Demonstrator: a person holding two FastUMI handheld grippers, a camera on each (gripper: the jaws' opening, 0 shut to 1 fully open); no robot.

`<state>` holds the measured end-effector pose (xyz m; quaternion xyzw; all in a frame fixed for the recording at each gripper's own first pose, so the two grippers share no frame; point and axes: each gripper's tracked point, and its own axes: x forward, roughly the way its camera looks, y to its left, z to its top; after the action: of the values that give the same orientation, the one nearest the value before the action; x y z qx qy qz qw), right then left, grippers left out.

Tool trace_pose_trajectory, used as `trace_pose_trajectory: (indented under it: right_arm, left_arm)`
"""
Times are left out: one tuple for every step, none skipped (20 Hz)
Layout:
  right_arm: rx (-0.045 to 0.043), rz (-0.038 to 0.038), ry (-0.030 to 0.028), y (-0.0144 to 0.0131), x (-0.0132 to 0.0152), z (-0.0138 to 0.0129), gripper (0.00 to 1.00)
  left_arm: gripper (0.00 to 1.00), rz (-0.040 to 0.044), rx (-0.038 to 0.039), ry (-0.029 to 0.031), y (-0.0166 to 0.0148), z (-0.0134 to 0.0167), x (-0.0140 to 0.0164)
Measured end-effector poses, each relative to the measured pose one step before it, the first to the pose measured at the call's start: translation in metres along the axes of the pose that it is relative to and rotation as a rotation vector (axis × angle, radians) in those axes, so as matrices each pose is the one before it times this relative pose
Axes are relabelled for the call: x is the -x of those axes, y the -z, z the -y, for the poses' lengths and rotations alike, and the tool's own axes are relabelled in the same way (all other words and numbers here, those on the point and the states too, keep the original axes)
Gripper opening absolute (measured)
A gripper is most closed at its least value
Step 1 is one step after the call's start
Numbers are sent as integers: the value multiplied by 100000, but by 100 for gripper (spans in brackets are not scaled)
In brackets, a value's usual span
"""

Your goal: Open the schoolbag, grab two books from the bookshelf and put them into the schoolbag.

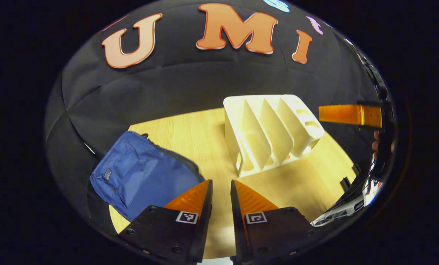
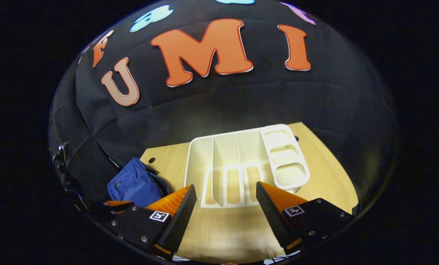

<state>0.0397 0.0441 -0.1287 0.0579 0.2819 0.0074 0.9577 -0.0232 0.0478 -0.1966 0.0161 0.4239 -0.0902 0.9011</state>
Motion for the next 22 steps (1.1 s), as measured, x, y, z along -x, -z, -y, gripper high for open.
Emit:
trace_pose_trajectory:
  right_arm:
    - [2189, 4207, 1486, -1108, 287, 340, 97]
    - [1818, 4182, 1488, -1090, 571, 301, 97]
    - [1714, 3384, 1221, -860, 396, 314, 97]
    - [1543, 2871, 1180, -578, 402, 283, 97]
    - [1598, 2331, 1289, -468, 212, 138, 97]
    - [847, 1770, 1394, -225, -20, 115, 97]
    - [439, 1425, 890, -333, 74, 149, 97]
    - [926, 1560, 1227, -246, 72, 210, 97]
    - [755, 1572, 1154, -349, 77, 253, 97]
    - [830, 1896, 356, -380, 213, -19, 97]
    - [885, 2348, -513, -477, 202, -138, 97]
    - [1332, 1664, -306, -51, -3, 58, 97]
    - [2060, 1529, -694, -155, 83, -256, 97]
    - [2867, -297, -407, 208, 109, -302, 97]
    - [2298, 133, -929, 172, 68, -593, 97]
    - [1839, 210, -789, 27, 54, -503, 97]
    - [1101, 811, -490, -166, 186, -350, 97]
    - [833, 1105, -16, -45, 117, -296, 97]
    - [307, 1147, 238, -238, 258, -31, 97]
    - [-363, 1253, 652, -305, 222, -113, 97]
    - [-1039, 1382, 803, -352, 121, 139, 97]
    - [-1521, 1295, 720, -459, 60, 76, 97]
  left_arm:
    - [36, 413, 2110, 2201, -591, 813, 309]
    - [51, 1889, 1219, 859, -590, 564, 97]
    - [62, 1542, 400, 913, -691, 402, -37]
    - [73, 495, 15, 529, -415, 457, -206]
    - [85, 606, -436, -450, -536, 131, -28]
    - [96, 1415, -138, 476, -296, 374, -363]
    - [100, 1908, 4, -32, -704, 181, 72]
    - [99, 2153, 215, -280, -669, 166, 222]
    - [99, 3010, 91, -782, -1000, 181, 152]
    - [99, 2868, 40, -1095, -990, 89, 130]
    - [99, 3492, -378, -1381, -1086, -27, 237]
    - [99, 3468, -368, -1653, -1051, -78, 362]
    - [99, 4114, -749, -1451, -1121, 8, 153]
    - [99, 2379, -193, -1226, -534, 149, 14]
    - [98, 1077, 1050, -257, -431, 392, 95]
    - [98, 2044, 1438, -772, -353, 280, 206]
    - [98, 3170, 884, -1478, -577, 54, 198]
    - [98, 3158, 479, -1874, -399, -85, 105]
    - [98, 3114, -139, -1248, -581, 40, 282]
    - [97, 3471, -733, -2026, -637, -274, 374]
    - [97, 3738, -801, -1718, -1033, -252, 358]
    - [97, 4201, -993, -1721, -927, -259, 379]
